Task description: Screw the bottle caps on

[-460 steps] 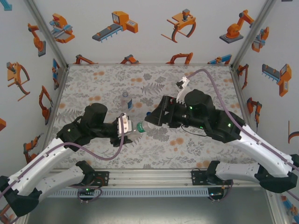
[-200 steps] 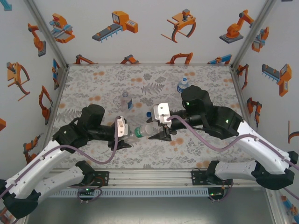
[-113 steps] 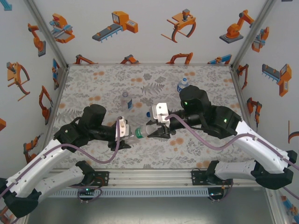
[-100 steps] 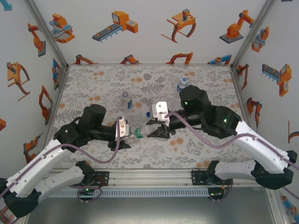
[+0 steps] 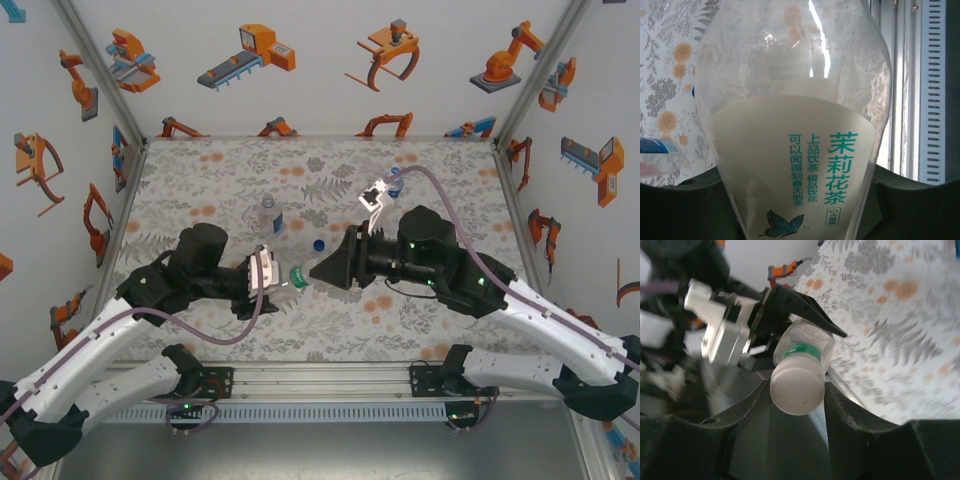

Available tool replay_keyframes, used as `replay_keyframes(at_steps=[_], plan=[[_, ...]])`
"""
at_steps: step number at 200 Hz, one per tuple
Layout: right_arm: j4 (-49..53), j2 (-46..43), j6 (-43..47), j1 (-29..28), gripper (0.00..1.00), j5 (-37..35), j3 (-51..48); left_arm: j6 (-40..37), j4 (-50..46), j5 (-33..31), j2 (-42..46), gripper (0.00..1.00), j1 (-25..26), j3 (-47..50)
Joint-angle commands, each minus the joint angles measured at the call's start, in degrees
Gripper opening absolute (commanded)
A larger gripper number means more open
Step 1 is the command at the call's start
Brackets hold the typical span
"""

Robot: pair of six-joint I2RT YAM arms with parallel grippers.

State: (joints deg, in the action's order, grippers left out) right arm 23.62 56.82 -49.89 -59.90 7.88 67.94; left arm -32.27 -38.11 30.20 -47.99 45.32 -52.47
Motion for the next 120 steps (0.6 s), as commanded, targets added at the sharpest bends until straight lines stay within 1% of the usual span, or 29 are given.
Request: replay_keyframes(at_steps=[1,10,36,51,55,69,80,86,97,105,120], plan=[[6.1,1.4,-29.5,0.0,0.0,-7.9,1.1,-1.3,5.4,2.4,0.0,0.0,0.5,0.0],[7.4,2.2,-30.9,0.0,0.0,-7.4,2.1,-1.3,5.3,2.4,-0.4,0.0,0.5,-0.1],[8.4,2.8,-29.8,0.0,0.0,-8.4,3.7,-1.1,5.8,2.3,-0.7,0.0,0.5,0.0],[7.7,2.5,-24.3,-0.1,0.19,-8.9,4.8,-1.0,5.9,2.4,-0.8,0.0,0.5,-0.1],[7.7,2.5,-23.1,-0.1,0.25,-8.9,5.4,-1.0,6.0,2.4,-0.8,0.0,0.5,-0.1],[8.2,2.6,-14.7,0.0,0.46,-8.9,7.6,-1.0,6.0,2.4,-0.7,0.0,0.5,-0.1],[8.3,2.4,-9.8,0.0,0.59,-9.2,9.0,-0.9,6.0,2.5,-0.5,0.0,0.5,-0.1],[8.4,2.3,-7.0,0.1,0.63,-9.2,9.6,-0.8,6.0,2.5,-0.5,0.0,0.5,0.0],[8.4,2.0,-0.7,0.3,0.68,-9.0,10.9,-0.7,5.9,2.8,-0.6,0.0,0.5,0.0],[8.1,1.8,4.3,0.3,0.7,-8.6,11.6,-0.7,5.8,3.0,-0.5,0.0,0.5,0.0],[6.5,1.4,14.6,0.3,0.7,-6.3,12.2,-0.7,5.5,3.4,-0.5,0.0,0.5,0.0]])
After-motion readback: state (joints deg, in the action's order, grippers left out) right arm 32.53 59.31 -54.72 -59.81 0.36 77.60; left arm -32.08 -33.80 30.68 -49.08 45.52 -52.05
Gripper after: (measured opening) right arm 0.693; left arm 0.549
